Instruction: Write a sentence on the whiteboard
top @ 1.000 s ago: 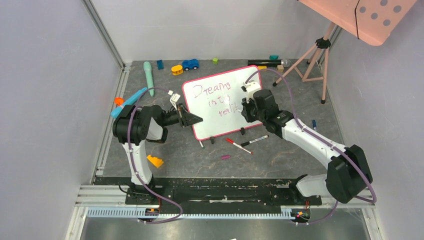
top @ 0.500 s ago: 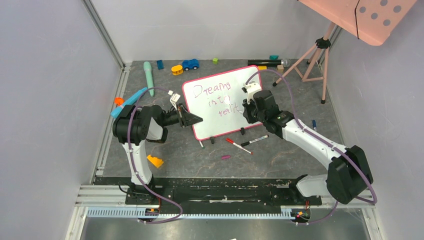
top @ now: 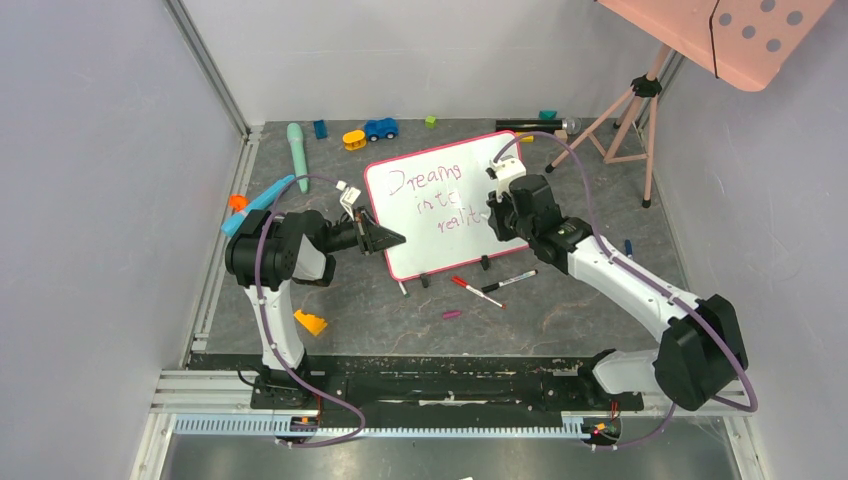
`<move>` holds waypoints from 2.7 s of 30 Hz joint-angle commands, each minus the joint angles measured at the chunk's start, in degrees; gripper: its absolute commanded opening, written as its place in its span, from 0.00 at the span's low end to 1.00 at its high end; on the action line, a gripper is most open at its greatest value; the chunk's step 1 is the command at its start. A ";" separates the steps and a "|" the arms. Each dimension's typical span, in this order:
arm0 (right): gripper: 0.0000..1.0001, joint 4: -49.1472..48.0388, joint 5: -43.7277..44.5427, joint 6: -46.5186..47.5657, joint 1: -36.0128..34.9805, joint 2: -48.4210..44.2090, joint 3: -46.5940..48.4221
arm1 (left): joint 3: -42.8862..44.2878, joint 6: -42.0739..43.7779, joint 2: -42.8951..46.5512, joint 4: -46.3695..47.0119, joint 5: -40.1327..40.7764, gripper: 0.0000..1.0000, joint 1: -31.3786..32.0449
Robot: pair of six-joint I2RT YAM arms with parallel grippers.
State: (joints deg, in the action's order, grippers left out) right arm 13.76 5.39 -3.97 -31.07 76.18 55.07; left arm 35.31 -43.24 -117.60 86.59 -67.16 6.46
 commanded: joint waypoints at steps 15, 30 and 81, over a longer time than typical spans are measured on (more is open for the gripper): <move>0.00 -2.82 0.22 1.50 0.54 1.31 4.52 | 0.23 10.60 -2.94 2.62 0.70 0.02 -0.55; 0.00 -2.25 2.10 -0.35 1.21 0.70 0.52 | 0.19 10.65 -2.95 2.62 0.70 0.02 -0.50; 0.00 -6.05 -5.02 -1.83 2.76 -0.24 -5.06 | 0.15 10.74 -2.84 2.62 0.94 0.02 -0.56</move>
State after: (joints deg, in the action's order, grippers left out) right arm 12.49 3.16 -5.17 -28.64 74.91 48.80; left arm 35.35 -43.27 -117.60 86.56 -67.18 6.46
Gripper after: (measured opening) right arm 0.118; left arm 0.121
